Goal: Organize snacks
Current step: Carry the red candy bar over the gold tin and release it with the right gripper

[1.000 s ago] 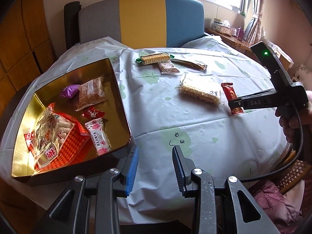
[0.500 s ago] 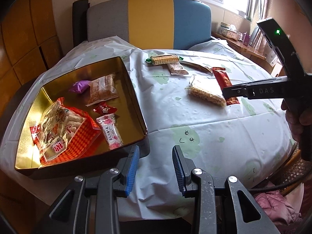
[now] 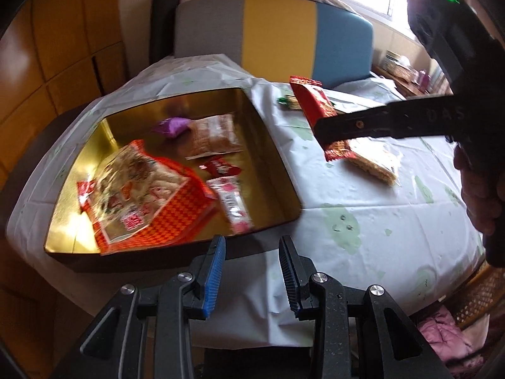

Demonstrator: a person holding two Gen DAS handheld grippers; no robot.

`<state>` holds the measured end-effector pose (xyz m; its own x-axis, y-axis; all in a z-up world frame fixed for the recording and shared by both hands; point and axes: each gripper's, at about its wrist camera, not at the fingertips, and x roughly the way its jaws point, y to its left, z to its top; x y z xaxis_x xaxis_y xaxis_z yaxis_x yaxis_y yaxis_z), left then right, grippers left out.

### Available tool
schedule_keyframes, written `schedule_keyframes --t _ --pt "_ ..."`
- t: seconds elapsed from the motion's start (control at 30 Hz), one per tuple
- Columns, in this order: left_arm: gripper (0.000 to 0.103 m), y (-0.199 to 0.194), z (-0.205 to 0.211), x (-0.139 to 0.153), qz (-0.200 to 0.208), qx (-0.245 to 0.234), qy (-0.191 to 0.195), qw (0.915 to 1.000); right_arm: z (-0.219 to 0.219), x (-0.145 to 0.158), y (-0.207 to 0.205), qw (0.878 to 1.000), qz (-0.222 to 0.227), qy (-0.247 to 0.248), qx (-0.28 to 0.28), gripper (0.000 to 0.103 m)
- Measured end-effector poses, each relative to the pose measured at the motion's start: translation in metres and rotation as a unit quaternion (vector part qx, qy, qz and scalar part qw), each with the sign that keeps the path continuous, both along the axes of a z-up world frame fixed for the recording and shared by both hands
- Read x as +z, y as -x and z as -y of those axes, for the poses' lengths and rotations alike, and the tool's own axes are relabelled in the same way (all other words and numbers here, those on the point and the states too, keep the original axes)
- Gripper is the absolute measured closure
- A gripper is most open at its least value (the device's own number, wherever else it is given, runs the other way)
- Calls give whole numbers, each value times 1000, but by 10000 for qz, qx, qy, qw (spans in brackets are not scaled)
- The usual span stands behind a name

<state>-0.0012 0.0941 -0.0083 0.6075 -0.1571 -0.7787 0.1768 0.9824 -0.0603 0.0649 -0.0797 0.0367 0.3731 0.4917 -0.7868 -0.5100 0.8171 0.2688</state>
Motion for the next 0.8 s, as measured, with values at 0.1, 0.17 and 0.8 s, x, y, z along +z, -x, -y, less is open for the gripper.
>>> schedule_keyframes --t 0.1,0.17,0.8 --pt "67 -4 -24 1 -6 391 72 9992 -21 2 -2 9996 32 -58 272 77" --pt "67 -6 -37 1 -31 595 141 9981 -34 0 -4 9990 -14 -98 432 77" --pt "63 -14 -18 6 -37 524 136 9985 -14 -21 -6 9996 -215 12 164 73"
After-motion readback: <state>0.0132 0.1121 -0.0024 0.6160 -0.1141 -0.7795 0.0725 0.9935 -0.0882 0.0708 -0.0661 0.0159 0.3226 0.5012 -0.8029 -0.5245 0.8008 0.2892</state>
